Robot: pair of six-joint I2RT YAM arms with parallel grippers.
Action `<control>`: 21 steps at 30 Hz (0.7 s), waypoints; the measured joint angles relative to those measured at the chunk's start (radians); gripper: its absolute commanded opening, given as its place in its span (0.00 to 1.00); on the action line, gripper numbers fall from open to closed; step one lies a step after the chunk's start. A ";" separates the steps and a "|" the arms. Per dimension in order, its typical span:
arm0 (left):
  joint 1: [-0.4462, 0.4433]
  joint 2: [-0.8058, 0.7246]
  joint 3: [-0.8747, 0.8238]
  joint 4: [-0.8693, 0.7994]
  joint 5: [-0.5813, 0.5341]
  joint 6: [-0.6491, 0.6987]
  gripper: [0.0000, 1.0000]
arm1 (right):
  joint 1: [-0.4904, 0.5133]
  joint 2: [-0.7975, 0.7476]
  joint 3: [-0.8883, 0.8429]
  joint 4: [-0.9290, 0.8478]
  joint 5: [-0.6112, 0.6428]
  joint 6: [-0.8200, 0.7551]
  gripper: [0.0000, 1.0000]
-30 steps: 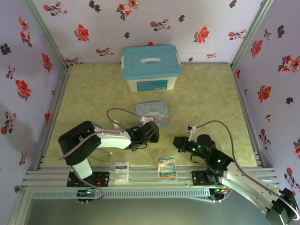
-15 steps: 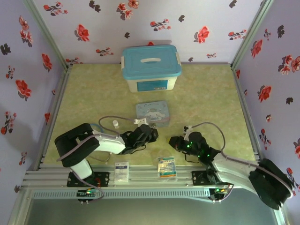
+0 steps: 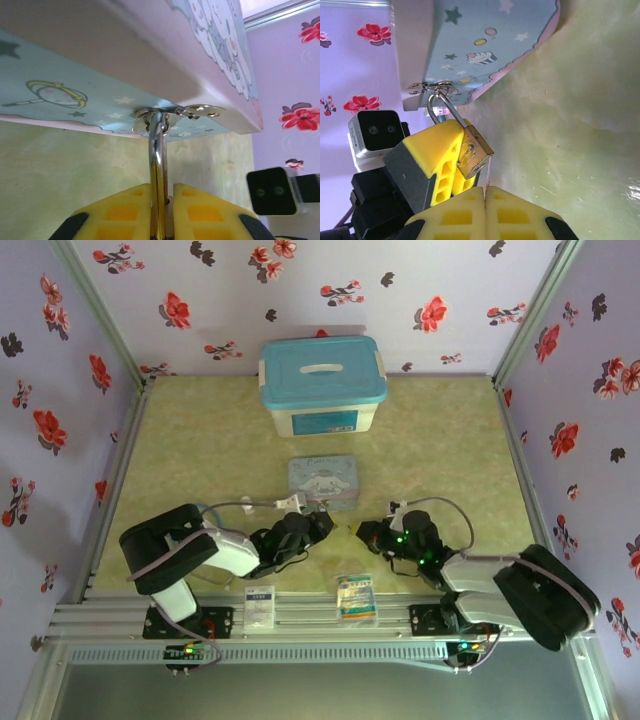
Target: Unlock the padlock with the key
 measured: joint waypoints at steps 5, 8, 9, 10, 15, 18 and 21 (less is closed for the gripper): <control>0.002 0.003 0.000 0.045 -0.014 -0.027 0.00 | -0.002 0.200 0.010 0.214 -0.062 0.054 0.00; 0.002 0.006 0.000 0.061 -0.019 -0.041 0.00 | -0.001 0.290 0.022 0.309 -0.093 0.074 0.00; 0.002 0.008 0.000 0.068 -0.020 -0.047 0.00 | -0.001 0.304 0.024 0.332 -0.100 0.076 0.00; 0.002 0.011 -0.001 0.077 -0.021 -0.049 0.00 | 0.000 0.309 0.024 0.346 -0.103 0.077 0.00; 0.002 0.014 -0.001 0.094 -0.028 -0.057 0.00 | 0.000 0.313 0.023 0.401 -0.109 0.078 0.00; 0.002 0.017 -0.001 0.105 -0.034 -0.072 0.00 | 0.000 0.313 0.024 0.410 -0.108 0.077 0.00; 0.002 0.019 -0.001 0.108 -0.035 -0.075 0.00 | 0.000 0.313 0.023 0.413 -0.108 0.077 0.00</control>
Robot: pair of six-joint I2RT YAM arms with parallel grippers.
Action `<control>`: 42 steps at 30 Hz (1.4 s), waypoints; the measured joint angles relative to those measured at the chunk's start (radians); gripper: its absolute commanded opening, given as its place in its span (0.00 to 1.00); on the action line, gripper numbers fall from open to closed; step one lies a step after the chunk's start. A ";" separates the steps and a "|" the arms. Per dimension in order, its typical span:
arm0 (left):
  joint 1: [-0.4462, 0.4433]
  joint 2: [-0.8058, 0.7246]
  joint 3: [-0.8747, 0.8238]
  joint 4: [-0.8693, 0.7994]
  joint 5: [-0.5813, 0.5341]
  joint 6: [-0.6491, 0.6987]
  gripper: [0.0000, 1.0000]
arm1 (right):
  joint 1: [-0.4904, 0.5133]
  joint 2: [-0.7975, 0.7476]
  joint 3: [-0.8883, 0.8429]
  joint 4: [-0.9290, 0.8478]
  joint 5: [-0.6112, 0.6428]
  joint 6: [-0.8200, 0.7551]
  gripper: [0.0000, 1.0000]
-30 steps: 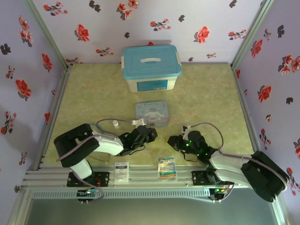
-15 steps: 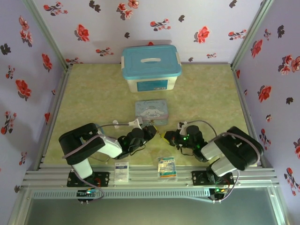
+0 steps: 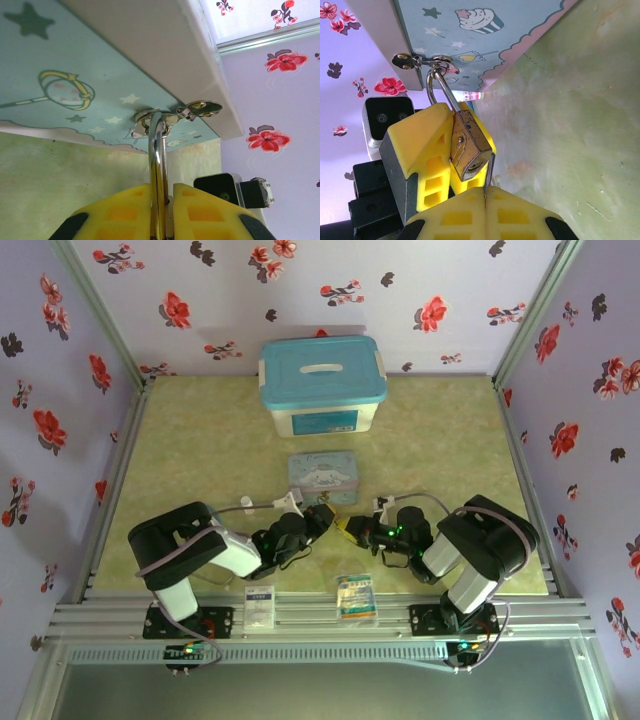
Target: Unlock the padlock with the key
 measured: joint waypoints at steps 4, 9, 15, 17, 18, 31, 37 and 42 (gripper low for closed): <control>0.000 0.000 0.000 0.000 0.000 0.000 0.00 | 0.000 0.008 -0.008 0.008 0.007 -0.003 0.00; 0.000 0.000 0.000 0.002 -0.005 0.000 0.00 | 0.000 -0.030 -0.050 0.009 0.022 -0.012 0.00; 0.000 0.000 0.000 0.003 -0.008 -0.001 0.00 | 0.000 -0.108 -0.057 -0.006 0.037 -0.026 0.00; 0.000 0.000 0.000 0.003 -0.008 -0.003 0.00 | 0.000 -0.124 -0.057 -0.015 0.041 -0.031 0.00; 0.000 0.000 0.000 0.003 -0.007 -0.004 0.00 | 0.000 -0.132 -0.056 -0.026 0.041 -0.037 0.00; 0.000 0.000 0.000 0.011 -0.007 -0.019 0.00 | 0.000 -0.145 -0.056 -0.051 0.043 -0.048 0.00; 0.000 0.000 0.000 0.017 -0.007 -0.023 0.00 | 0.000 -0.134 -0.056 -0.037 0.054 -0.048 0.00; 0.000 0.003 0.000 0.040 -0.007 -0.034 0.00 | 0.000 -0.072 -0.035 -0.008 0.060 -0.048 0.00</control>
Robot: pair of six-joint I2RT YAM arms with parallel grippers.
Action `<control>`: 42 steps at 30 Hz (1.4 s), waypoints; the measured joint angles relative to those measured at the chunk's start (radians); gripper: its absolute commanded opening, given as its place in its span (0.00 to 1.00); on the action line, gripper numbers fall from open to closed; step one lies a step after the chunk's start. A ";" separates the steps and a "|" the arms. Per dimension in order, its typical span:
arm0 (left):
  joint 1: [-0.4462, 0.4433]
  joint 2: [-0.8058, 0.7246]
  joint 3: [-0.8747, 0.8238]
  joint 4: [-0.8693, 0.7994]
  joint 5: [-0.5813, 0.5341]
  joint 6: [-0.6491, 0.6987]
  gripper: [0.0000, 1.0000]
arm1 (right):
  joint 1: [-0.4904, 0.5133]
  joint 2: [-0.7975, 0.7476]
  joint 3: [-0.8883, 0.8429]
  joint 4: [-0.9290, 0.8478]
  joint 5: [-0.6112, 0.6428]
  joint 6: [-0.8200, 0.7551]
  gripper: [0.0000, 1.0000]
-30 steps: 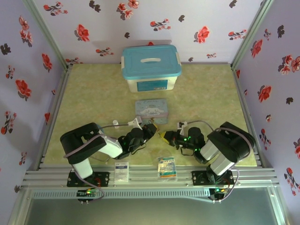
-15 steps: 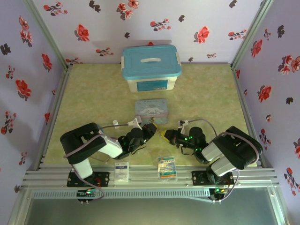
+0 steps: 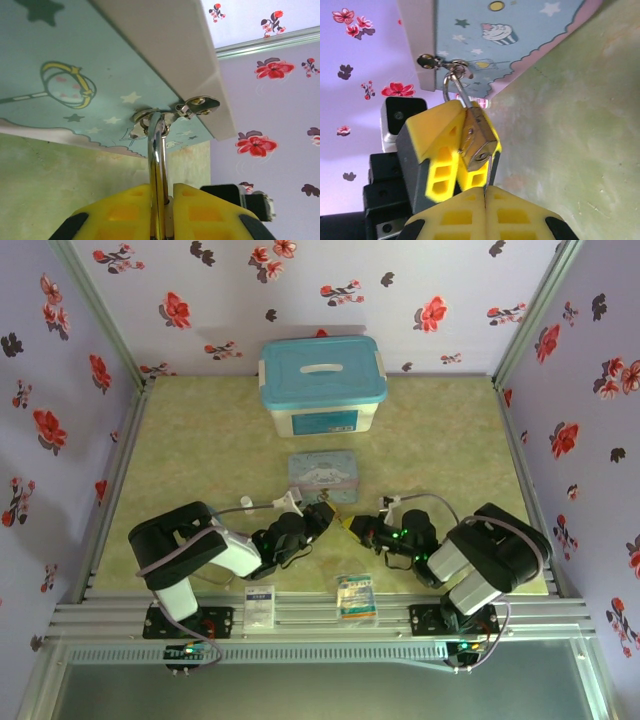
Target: Unlock the padlock with the key
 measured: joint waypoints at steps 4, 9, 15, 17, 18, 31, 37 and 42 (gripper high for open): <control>0.000 0.015 0.000 0.026 0.000 -0.013 0.00 | 0.000 0.016 0.016 0.005 0.000 0.000 0.00; 0.000 0.015 0.000 0.038 -0.004 -0.019 0.00 | 0.000 0.001 0.008 0.005 0.004 -0.001 0.00; 0.000 0.016 0.000 0.038 -0.008 -0.019 0.00 | 0.000 -0.004 -0.016 0.011 0.008 -0.008 0.00; 0.000 0.016 0.000 0.038 -0.008 -0.019 0.00 | 0.002 -0.004 -0.016 0.011 0.008 -0.008 0.00; 0.000 0.016 0.000 0.038 -0.008 -0.019 0.00 | 0.003 -0.004 -0.016 0.011 0.008 -0.008 0.00; 0.000 0.017 0.000 0.041 -0.010 -0.019 0.00 | 0.008 -0.039 -0.011 0.011 0.011 -0.023 0.00; 0.006 0.018 0.000 0.045 -0.017 -0.024 0.00 | 0.008 -0.005 0.018 0.011 0.010 -0.027 0.00; 0.007 0.018 0.000 0.056 -0.023 -0.032 0.00 | 0.008 -0.005 0.024 0.011 0.011 -0.044 0.00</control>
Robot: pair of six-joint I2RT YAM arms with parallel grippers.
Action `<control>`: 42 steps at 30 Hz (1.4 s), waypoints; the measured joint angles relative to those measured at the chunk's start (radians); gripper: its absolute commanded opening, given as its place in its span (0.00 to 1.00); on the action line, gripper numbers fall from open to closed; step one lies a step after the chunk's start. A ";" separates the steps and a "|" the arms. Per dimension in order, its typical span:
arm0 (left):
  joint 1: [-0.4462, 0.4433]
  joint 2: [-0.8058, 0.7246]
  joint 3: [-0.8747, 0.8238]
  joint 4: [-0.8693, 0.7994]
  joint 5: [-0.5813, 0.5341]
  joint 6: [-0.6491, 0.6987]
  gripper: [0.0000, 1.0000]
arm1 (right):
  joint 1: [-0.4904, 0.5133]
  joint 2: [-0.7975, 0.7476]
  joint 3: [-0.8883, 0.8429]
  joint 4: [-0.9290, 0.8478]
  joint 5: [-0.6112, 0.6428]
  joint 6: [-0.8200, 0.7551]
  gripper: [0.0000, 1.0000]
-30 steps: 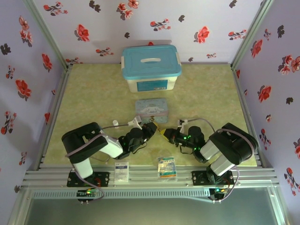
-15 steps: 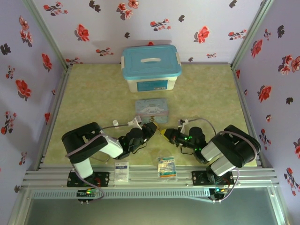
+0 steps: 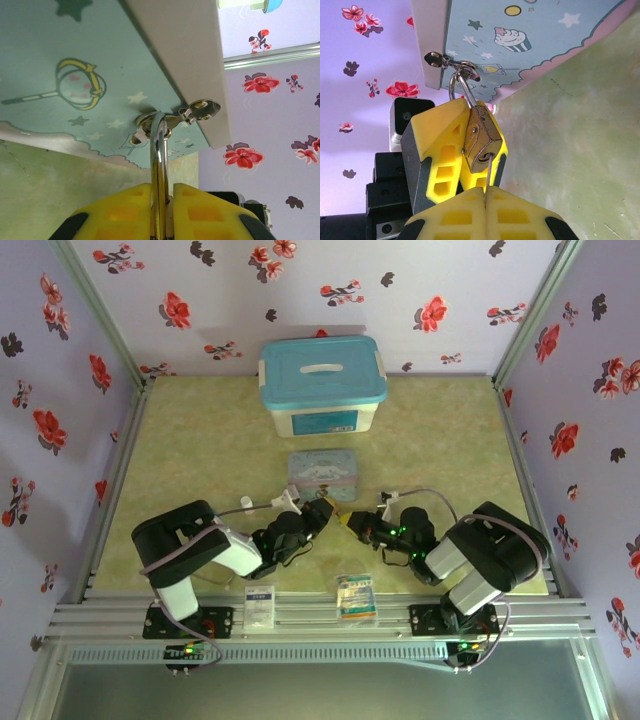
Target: Unlock the padlock with the key
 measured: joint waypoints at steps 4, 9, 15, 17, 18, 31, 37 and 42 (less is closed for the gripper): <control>0.000 0.000 0.000 0.002 0.000 -0.009 0.00 | 0.000 -0.002 0.000 0.000 0.000 -0.018 0.00; 0.000 0.002 0.000 0.012 -0.003 -0.014 0.00 | 0.000 -0.019 0.000 -0.002 0.005 -0.045 0.00; 0.000 0.037 0.008 0.047 -0.002 -0.021 0.00 | 0.000 -0.026 -0.007 -0.006 0.019 -0.062 0.00; 0.000 0.045 0.009 0.060 0.000 -0.024 0.00 | 0.000 -0.026 -0.007 -0.007 0.023 -0.062 0.00; 0.000 0.047 0.010 0.063 0.001 -0.026 0.00 | 0.000 -0.026 -0.007 -0.007 0.023 -0.063 0.00; 0.000 0.047 0.016 0.078 0.016 -0.077 0.00 | -0.088 -0.010 0.005 -0.001 -0.112 -0.126 0.00; 0.000 0.047 0.026 0.079 0.022 -0.084 0.00 | -0.187 -0.008 0.021 -0.002 -0.238 -0.132 0.00; 0.000 0.050 0.026 0.079 0.027 -0.092 0.00 | -0.200 0.026 0.032 0.000 -0.261 -0.132 0.00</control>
